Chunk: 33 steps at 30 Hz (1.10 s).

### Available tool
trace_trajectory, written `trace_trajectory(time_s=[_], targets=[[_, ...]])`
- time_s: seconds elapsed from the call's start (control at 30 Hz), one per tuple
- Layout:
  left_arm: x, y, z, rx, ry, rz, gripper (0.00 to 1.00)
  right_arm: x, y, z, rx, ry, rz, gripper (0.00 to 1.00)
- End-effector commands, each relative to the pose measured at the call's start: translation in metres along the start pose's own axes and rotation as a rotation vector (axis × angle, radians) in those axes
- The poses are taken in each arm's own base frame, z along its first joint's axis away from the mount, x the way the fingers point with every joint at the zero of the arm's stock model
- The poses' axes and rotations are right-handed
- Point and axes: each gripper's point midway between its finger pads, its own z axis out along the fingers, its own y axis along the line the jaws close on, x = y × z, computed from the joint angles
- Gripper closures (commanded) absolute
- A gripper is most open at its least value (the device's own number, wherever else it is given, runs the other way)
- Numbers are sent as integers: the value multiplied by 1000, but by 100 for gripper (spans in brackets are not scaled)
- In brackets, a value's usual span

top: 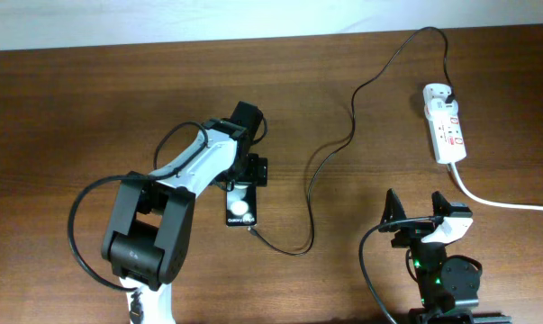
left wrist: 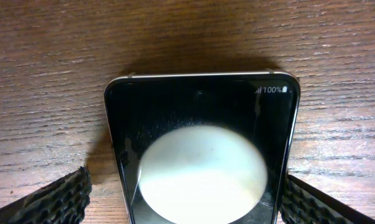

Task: Plug charger to phone and switch on socket
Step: 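Close the left gripper on the phone's top edge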

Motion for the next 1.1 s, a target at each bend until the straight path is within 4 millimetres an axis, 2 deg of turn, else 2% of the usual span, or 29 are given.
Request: trace_trajectory(time_s=[0.0,1.07], targets=[[19,17,26,-79,63,14,1,3,0,0,-4,5,-3,1],[14,15,27,-73,44,12,1,3,0,0,-4,5,-3,1]])
